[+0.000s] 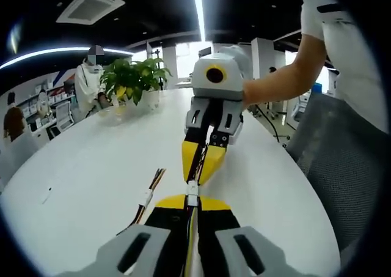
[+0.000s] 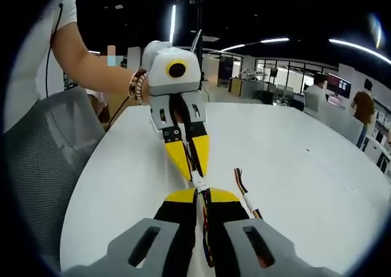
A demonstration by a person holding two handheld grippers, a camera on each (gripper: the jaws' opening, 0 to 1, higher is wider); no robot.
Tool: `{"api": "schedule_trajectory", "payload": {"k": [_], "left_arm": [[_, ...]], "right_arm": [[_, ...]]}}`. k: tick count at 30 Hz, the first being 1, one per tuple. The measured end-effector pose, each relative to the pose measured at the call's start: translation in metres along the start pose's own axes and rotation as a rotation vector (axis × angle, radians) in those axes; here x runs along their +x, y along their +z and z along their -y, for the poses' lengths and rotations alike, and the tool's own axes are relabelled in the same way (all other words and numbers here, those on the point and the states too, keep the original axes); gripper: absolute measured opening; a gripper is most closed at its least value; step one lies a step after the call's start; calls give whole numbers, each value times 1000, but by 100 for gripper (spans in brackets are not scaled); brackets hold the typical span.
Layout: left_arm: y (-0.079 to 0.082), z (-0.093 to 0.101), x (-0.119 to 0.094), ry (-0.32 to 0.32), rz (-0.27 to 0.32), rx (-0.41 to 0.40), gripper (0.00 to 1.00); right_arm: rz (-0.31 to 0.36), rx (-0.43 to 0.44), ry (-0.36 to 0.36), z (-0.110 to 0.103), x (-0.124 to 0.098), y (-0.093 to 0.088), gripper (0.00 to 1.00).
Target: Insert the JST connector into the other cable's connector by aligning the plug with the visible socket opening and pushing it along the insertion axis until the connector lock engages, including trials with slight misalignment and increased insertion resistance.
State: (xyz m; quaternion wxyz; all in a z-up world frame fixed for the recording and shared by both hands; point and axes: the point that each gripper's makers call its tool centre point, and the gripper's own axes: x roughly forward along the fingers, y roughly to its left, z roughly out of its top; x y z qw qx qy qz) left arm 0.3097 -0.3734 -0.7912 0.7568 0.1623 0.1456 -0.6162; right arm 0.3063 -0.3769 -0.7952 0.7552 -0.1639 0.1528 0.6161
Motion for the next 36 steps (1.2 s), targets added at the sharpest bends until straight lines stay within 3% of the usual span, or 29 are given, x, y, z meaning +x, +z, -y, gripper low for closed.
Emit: {"api": "schedule_trajectory", "payload": {"k": [18, 25, 36], "left_arm": [[-4, 0, 8, -25, -21, -2, 0], [-6, -9, 17, -26, -16, -8, 0], [-24, -28, 32, -32, -20, -61, 0]], "right_arm": [[5, 45, -7, 0, 0, -9, 1], [12, 52, -32, 12, -1, -15, 2], [16, 98, -36, 32, 10, -36, 2]]}}
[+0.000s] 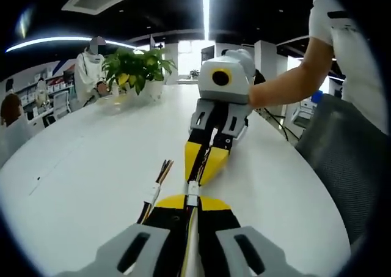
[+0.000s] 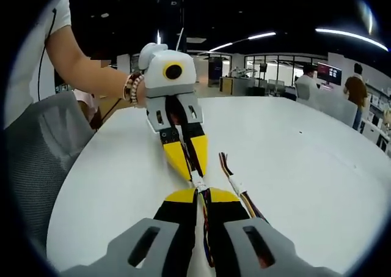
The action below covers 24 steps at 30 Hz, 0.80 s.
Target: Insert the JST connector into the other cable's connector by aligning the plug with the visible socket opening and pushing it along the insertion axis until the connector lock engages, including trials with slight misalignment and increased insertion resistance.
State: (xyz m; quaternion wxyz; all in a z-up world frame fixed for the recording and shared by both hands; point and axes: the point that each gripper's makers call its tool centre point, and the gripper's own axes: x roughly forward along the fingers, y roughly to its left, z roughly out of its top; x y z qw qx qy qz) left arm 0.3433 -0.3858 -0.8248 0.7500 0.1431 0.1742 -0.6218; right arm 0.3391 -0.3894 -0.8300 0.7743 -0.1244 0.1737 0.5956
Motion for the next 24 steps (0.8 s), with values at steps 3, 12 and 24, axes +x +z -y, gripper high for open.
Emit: {"api": "schedule_trajectory", "payload": {"k": [3, 12, 24], "left_arm": [[-6, -5, 3, -9, -2, -14, 0], [-16, -12, 11, -17, -10, -33, 0], [-17, -11, 8, -9, -22, -29, 0]], "right_arm": [[0, 9, 1, 4, 4, -5, 2], [-3, 39, 3, 10, 10, -14, 2], [-1, -9, 1, 11, 7, -12, 3]]}}
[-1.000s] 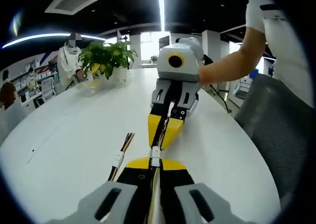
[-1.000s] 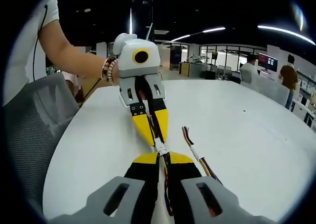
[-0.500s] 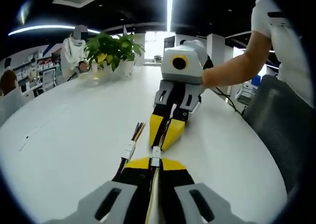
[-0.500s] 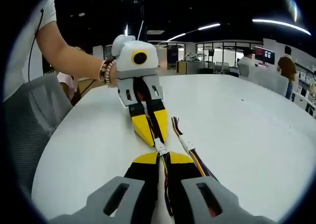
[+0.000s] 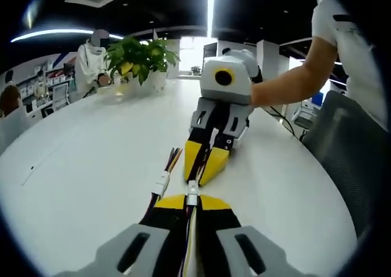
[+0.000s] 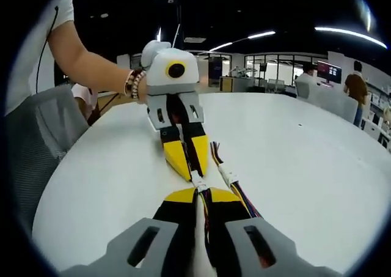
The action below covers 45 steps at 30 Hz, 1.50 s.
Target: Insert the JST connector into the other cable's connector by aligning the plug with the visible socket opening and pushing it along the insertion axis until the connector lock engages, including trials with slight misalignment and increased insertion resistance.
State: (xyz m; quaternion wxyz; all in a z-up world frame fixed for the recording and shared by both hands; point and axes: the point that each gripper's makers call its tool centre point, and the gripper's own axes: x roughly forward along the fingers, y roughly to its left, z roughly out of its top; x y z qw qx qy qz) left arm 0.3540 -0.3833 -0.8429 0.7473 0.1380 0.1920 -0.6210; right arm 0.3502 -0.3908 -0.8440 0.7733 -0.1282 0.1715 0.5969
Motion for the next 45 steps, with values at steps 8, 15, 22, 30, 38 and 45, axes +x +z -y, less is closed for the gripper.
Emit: {"api": "schedule_trajectory", "payload": {"k": [8, 15, 22, 30, 38, 45], "left_arm": [[0, 2, -1, 4, -2, 0, 1], [0, 3, 0, -4, 4, -20, 4], [0, 1, 1, 8, -10, -2, 8], [0, 6, -1, 24, -41, -10, 21], [21, 5, -14, 98, 8, -29, 23], [47, 2, -32, 206, 68, -57, 46]], "right_arm": [[-5, -19, -7, 2, 0, -1, 4], [-10, -13, -13, 2, 1, -2, 5], [-18, -18, -32, 4, 4, -2, 7], [-43, -14, -46, 3, 1, -2, 8], [-39, -36, -84, 2, -12, 12, 16], [-29, -23, -161, 1, -29, 28, 26]]}}
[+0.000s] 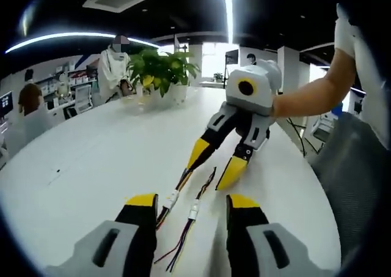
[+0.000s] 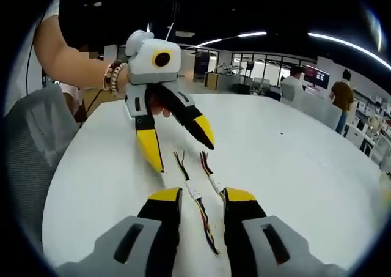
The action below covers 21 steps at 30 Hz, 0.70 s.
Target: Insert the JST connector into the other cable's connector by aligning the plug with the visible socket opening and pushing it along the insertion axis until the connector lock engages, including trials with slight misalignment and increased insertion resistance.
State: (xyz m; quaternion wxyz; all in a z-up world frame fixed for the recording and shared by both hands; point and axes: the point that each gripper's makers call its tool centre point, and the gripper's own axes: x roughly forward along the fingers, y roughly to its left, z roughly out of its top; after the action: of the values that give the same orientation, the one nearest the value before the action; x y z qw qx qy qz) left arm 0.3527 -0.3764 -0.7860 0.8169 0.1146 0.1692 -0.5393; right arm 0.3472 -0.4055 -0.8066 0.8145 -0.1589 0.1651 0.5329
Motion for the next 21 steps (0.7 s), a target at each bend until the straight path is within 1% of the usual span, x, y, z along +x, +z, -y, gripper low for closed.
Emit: {"api": "schedule_trajectory", "payload": {"k": [1, 6, 8, 9, 12, 14, 15, 18, 19, 21], "left_arm": [[4, 1, -2, 8, 11, -4, 48], [26, 9, -21, 46, 63, -22, 48], [32, 12, -29, 62, 71, -24, 49], [33, 13, -32, 66, 73, -25, 51], [40, 16, -42, 87, 85, -38, 55], [48, 19, -52, 114, 120, -57, 57], [54, 20, -57, 132, 147, -71, 58], [59, 24, -69, 164, 171, -79, 61], [63, 27, -73, 162, 200, -100, 62], [71, 33, -81, 151, 264, -169, 65]], "right_arm": [[0, -4, -9, 0, -3, 2, 27], [0, 0, -55, -4, -18, 13, 29], [-4, 8, -76, -5, -24, 16, 32], [-15, 7, -90, -4, -26, 16, 33], [-9, 14, -107, -7, -35, 22, 34], [-5, 14, -127, -6, -40, 23, 36], [-15, 18, -144, -6, -45, 22, 36], [-10, 35, -170, -5, -54, 24, 39], [-3, 52, -180, -5, -59, 26, 40], [-6, 66, -195, -5, -65, 26, 41]]}}
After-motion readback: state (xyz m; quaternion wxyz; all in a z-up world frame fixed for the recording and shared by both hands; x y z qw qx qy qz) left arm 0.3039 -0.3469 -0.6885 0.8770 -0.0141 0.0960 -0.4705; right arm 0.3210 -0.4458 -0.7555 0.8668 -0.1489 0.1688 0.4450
